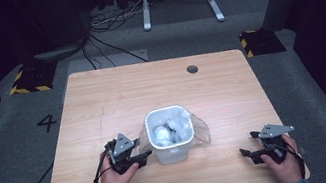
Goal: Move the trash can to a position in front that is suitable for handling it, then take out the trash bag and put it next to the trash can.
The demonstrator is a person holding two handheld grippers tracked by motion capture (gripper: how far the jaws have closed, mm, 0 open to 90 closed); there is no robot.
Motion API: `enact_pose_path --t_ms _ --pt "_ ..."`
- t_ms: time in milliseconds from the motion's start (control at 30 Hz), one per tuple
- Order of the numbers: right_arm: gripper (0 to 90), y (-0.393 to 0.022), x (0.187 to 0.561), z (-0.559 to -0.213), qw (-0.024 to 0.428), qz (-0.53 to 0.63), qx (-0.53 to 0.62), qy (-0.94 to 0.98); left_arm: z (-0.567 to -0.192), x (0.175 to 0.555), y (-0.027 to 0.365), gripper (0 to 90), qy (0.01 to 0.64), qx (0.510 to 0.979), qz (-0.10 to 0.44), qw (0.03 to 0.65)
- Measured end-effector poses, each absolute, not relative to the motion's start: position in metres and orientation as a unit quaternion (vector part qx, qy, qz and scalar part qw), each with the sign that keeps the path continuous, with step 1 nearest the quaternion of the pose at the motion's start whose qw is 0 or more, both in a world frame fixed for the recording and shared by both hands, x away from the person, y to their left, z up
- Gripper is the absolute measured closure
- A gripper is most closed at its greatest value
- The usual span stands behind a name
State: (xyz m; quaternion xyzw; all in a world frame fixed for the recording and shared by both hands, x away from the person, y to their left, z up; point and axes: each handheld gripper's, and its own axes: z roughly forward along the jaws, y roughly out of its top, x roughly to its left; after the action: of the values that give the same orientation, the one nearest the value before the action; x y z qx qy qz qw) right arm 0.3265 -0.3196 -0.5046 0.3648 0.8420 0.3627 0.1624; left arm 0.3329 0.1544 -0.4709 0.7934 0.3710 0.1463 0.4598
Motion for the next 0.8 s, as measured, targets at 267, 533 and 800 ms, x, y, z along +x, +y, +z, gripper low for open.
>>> enact_pose_path --t_ms 267,533,800 --pt "17.8 -0.320 0.327 -0.505 0.162 0.363 0.365 0.842 -0.470 0.348 0.132 41.3 0.362 0.796 0.134 0.467" --pt "17.7 -0.319 0.327 -0.505 0.162 0.362 0.365 0.842 -0.464 0.348 0.126 35.5 0.353 0.797 0.140 0.470" --pt "21.8 -0.311 0.324 -0.501 0.160 0.352 0.368 0.845 -0.454 0.331 0.135 30.7 0.353 0.797 0.175 0.458"
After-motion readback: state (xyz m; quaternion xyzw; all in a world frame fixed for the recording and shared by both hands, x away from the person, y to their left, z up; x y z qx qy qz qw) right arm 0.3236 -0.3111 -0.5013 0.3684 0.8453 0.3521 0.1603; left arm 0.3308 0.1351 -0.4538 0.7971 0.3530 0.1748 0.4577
